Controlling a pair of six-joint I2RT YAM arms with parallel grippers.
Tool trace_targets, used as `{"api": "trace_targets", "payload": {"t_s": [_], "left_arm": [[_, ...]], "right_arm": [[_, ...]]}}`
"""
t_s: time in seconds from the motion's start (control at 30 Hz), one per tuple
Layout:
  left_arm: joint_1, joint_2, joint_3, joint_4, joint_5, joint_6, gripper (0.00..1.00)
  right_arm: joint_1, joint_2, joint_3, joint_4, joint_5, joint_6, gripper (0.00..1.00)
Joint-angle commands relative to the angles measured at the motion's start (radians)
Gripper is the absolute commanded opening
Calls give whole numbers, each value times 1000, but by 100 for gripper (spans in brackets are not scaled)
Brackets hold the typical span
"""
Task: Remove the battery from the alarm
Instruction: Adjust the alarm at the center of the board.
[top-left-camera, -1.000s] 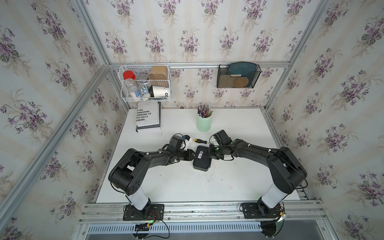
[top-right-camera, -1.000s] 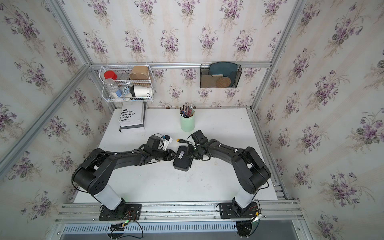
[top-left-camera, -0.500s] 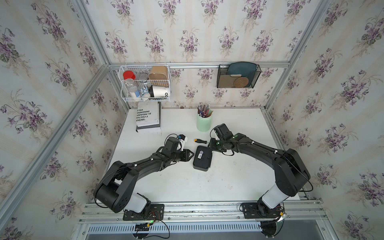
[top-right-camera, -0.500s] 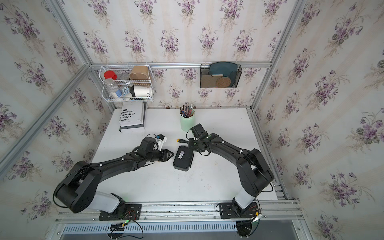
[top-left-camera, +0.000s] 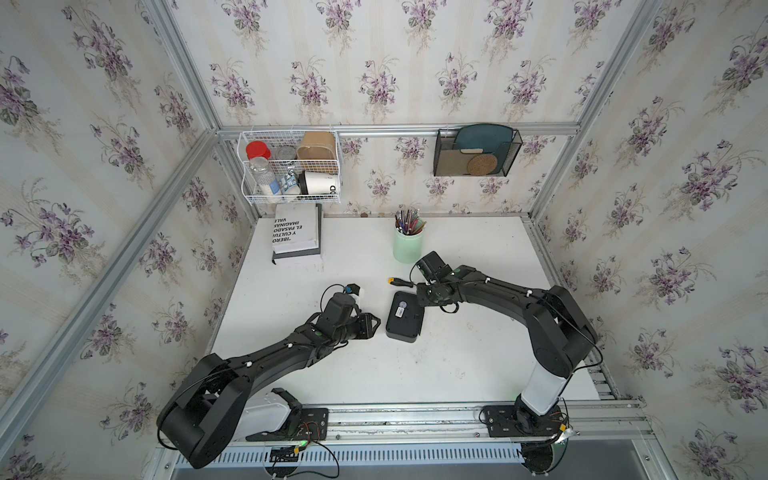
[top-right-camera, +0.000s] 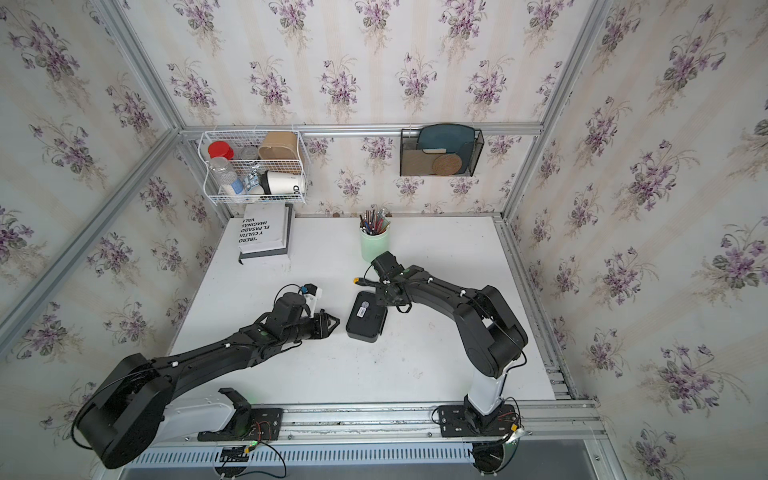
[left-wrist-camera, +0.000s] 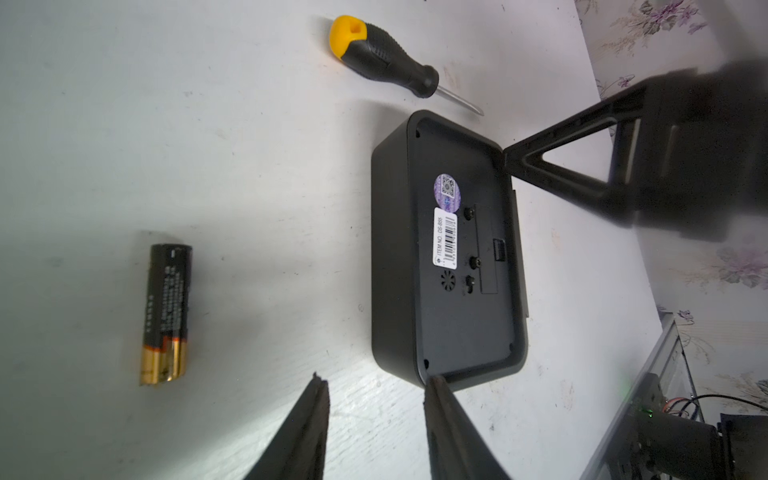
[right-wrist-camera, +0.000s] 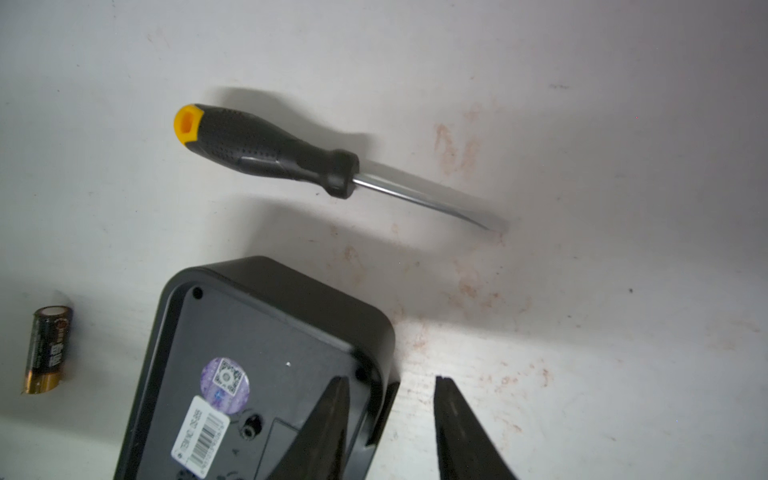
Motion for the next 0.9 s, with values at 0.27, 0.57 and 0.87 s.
{"api": "trace_targets", "payload": {"t_s": [0.27,0.57,0.87], "left_arm": [[-2,-6,-18,36,-34,-18,42],[-4,-30,-41,25,-14,-51,43],[-15,-32,-28,22,30,-78,47]], "right_arm": [[14,49,7,21,37,-3,26],[10,33,-10,64,18,28,21],[-4,6,-58,110,-9,51,8]]}}
